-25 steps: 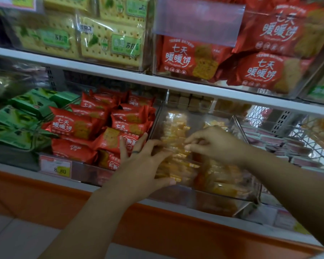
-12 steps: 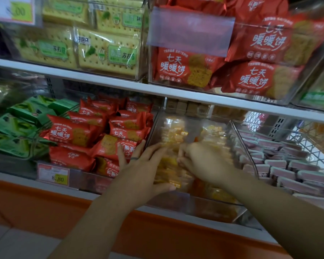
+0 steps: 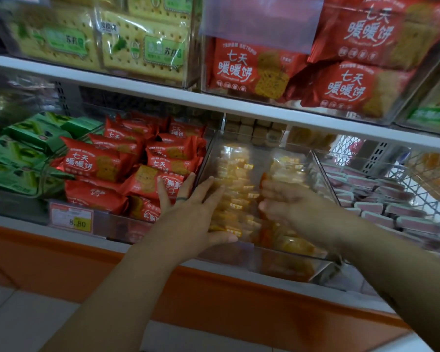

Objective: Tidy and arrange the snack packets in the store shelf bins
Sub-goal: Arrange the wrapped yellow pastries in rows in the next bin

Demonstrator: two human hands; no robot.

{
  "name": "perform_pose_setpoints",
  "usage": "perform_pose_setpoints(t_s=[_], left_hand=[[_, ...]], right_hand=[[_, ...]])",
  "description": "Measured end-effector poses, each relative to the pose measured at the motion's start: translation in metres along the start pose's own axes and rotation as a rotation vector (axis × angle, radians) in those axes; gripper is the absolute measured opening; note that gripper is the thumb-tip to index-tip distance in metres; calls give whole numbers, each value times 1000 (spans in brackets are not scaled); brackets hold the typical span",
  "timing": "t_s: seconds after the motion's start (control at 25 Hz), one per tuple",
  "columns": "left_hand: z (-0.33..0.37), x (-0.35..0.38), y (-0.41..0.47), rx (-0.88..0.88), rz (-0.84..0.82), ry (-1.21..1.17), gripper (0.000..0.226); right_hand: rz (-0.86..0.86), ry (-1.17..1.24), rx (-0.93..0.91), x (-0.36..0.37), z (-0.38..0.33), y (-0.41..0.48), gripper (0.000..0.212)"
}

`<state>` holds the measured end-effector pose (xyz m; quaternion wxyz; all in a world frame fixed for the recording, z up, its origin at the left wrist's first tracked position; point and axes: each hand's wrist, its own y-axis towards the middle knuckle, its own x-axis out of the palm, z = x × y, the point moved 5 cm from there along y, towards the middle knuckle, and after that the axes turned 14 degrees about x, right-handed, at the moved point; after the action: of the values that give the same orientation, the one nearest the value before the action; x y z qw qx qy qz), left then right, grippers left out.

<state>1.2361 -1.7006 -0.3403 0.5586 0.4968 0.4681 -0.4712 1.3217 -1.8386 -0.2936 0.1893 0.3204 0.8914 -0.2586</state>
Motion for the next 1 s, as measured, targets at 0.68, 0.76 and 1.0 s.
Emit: perform_pose_setpoints(t_s=[0.68,0.76,1.0], left_hand=[[2,-1,-1,12,59,1,91],[3,-1,-1,19,73,-14,91],[2,-3,-1,21,120,-18,95]], right_hand=[[374,-989,-297,12,-7,31,20],[337,-877,-325,8,-1,34,23],[273,-564,-265,11,2,40,26]])
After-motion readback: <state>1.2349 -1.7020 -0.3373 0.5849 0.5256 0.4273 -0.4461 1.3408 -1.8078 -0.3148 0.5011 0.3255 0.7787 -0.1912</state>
